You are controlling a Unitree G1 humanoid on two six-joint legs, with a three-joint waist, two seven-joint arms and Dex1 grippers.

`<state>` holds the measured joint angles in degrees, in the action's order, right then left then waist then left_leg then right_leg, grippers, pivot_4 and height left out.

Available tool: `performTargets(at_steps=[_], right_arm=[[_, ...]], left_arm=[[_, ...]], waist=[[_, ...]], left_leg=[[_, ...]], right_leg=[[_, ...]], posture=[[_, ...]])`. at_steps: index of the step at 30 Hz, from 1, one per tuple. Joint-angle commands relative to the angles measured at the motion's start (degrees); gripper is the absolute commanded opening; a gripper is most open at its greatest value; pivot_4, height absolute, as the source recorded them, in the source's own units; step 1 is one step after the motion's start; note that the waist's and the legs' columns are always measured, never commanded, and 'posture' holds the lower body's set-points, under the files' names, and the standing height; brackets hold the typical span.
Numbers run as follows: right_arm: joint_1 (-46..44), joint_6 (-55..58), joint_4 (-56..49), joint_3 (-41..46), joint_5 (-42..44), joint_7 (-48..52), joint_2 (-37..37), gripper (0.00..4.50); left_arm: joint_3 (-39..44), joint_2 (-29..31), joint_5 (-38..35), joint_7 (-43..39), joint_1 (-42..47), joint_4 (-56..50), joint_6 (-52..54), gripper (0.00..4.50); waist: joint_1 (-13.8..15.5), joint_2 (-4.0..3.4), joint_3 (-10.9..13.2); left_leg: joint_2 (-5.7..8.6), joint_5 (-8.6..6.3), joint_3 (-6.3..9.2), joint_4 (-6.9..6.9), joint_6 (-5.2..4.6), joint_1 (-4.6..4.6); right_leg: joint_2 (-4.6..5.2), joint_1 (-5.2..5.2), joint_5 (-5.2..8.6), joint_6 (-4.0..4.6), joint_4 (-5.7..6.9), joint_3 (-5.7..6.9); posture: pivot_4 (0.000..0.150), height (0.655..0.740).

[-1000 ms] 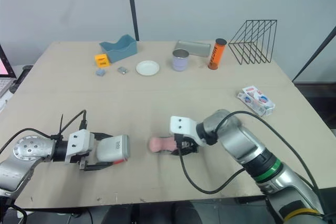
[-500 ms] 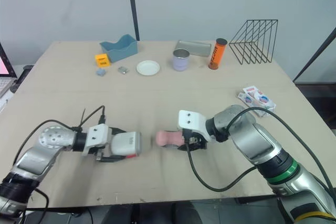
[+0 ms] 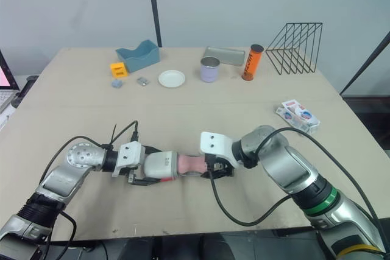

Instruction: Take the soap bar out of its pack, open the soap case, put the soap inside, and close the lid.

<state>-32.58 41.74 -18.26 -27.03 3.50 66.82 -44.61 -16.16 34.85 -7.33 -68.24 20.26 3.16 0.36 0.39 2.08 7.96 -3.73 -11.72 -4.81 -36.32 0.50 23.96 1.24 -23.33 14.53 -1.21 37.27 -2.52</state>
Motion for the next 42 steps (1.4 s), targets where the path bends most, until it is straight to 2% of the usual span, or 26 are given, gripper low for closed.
performTargets(at_steps=[1, 17, 19, 20, 21, 22, 29, 33, 39, 40, 41, 42], right_arm=[[-2.1, -0.88, -0.84, -0.32, -0.33, -0.01, 0.75, 2.59], [-7.21, 0.49, -0.61, -2.29, -0.06, 0.79, 3.97, 2.59], [-7.87, 1.33, -0.95, -1.93, 0.44, 0.77, 4.38, 3.53], [-8.08, 1.59, -1.17, -1.78, 0.68, 0.83, 4.46, 3.79], [-8.3, 1.78, -1.42, -1.66, 0.84, 0.8, 4.42, 4.28], [-8.46, 1.98, -1.64, -1.55, 1.01, 0.79, 4.33, 4.45], [-8.25, 2.62, -2.55, 0.79, 2.29, 1.01, 1.81, 4.45], [-6.08, 1.56, -1.33, 5.12, 3.27, 1.69, -2.52, 4.45], [-4.55, 2.16, 1.22, 7.12, 3.31, 0.11, -3.98, 4.45], [-4.37, 1.72, 1.74, 6.7, 2.74, -0.4, -3.72, 4.22], [-4.27, 1.72, 2.03, 5.81, 2.21, -0.52, -3.58, 4.22], [-4.21, 1.54, 2.0, 5.04, 1.9, -0.57, -3.42, 3.82]], left_arm=[[0.23, -0.31, -0.46, -0.15, 0.83, -1.3, -0.04, 3.51], [-1.21, -4.11, 1.45, 1.9, 3.34, 1.16, -0.23, 3.51], [-1.35, -4.78, 1.6, 2.22, 3.54, 1.75, -0.43, 3.51], [-1.39, -5.09, 1.64, 2.39, 3.6, 2.06, -0.52, 3.51], [-1.37, -5.52, 1.64, 2.72, 3.65, 2.46, -0.64, 3.51], [-1.12, -6.17, 1.19, 3.15, 3.59, 2.77, -0.4, 3.51], [-0.4, -6.95, 0.52, 3.49, 2.89, 2.99, -0.9, 3.51], [0.71, -5.57, 0.01, 3.02, 1.94, 1.93, -1.07, 3.51], [1.33, -4.57, -0.35, 2.7, 1.51, 0.77, -1.1, 3.51], [1.26, -4.48, -0.46, 2.57, 1.56, 0.45, -1.03, 3.51], [1.15, -4.46, -0.59, 2.53, 1.68, 0.08, -0.74, 3.51], [1.05, -4.48, -0.67, 2.44, 1.8, -0.16, -0.55, 3.51]], waist=[[0.0, 0.0, 0.0], [0.01, 0.0, 0.0], [0.01, 0.0, 0.0], [0.0, -0.01, -0.01], [-0.01, -0.01, -0.01], [0.0, -0.01, -0.01], [0.01, -0.01, -0.01], [0.01, -0.02, -0.01], [0.0, -0.02, -0.01], [-0.02, -0.02, -0.01], [-0.02, -0.03, -0.02], [-0.03, -0.03, -0.02]], left_leg=[[0.0, 0.0, 0.01, 0.0, 0.0, 0.0], [0.03, 0.01, 0.12, -0.06, -0.01, 0.09], [0.04, 0.01, 0.13, -0.08, -0.02, 0.1], [0.04, 0.01, 0.14, -0.09, -0.02, 0.11], [0.04, 0.01, 0.14, -0.09, -0.02, 0.11], [0.04, 0.01, 0.15, -0.09, -0.02, 0.11], [0.06, 0.01, 0.22, -0.11, -0.02, 0.16], [0.06, 0.01, 0.23, -0.11, -0.02, 0.16], [0.07, 0.01, 0.24, -0.11, -0.02, 0.16], [0.07, 0.01, 0.24, -0.11, -0.02, 0.16], [0.06, 0.01, 0.24, -0.11, -0.02, 0.16], [0.04, 0.01, 0.26, -0.11, -0.02, 0.14]], right_leg=[[0.0, 0.0, 0.0, 0.0, 0.0, 0.0], [-0.06, 0.0, -0.09, -0.18, 0.03, 0.0], [-0.06, 0.01, -0.13, -0.26, 0.03, 0.0], [-0.07, 0.0, -0.14, -0.26, 0.04, 0.0], [-0.07, 0.0, -0.14, -0.27, 0.04, 0.0], [-0.08, 0.0, -0.14, -0.26, 0.04, 0.0], [-0.08, 0.01, -0.13, -0.28, 0.04, 0.0], [-0.09, 0.0, -0.13, -0.27, 0.05, 0.0], [-0.06, 0.01, -0.1, -0.27, 0.05, 0.0], [-0.06, 0.01, -0.11, -0.27, 0.05, 0.0], [-0.08, 0.0, -0.12, -0.25, 0.05, 0.01], [-0.1, 0.01, -0.12, -0.21, 0.06, 0.02]], posture=[[0.15, 0.7393], [0.15, 0.7393], [0.15, 0.7393], [0.15, 0.7393], [0.15, 0.7393], [0.15, 0.7393], [0.15, 0.7393], [0.15, 0.7393], [0.15, 0.7393], [0.15, 0.7393], [0.15, 0.7393], [0.15, 0.7393]])
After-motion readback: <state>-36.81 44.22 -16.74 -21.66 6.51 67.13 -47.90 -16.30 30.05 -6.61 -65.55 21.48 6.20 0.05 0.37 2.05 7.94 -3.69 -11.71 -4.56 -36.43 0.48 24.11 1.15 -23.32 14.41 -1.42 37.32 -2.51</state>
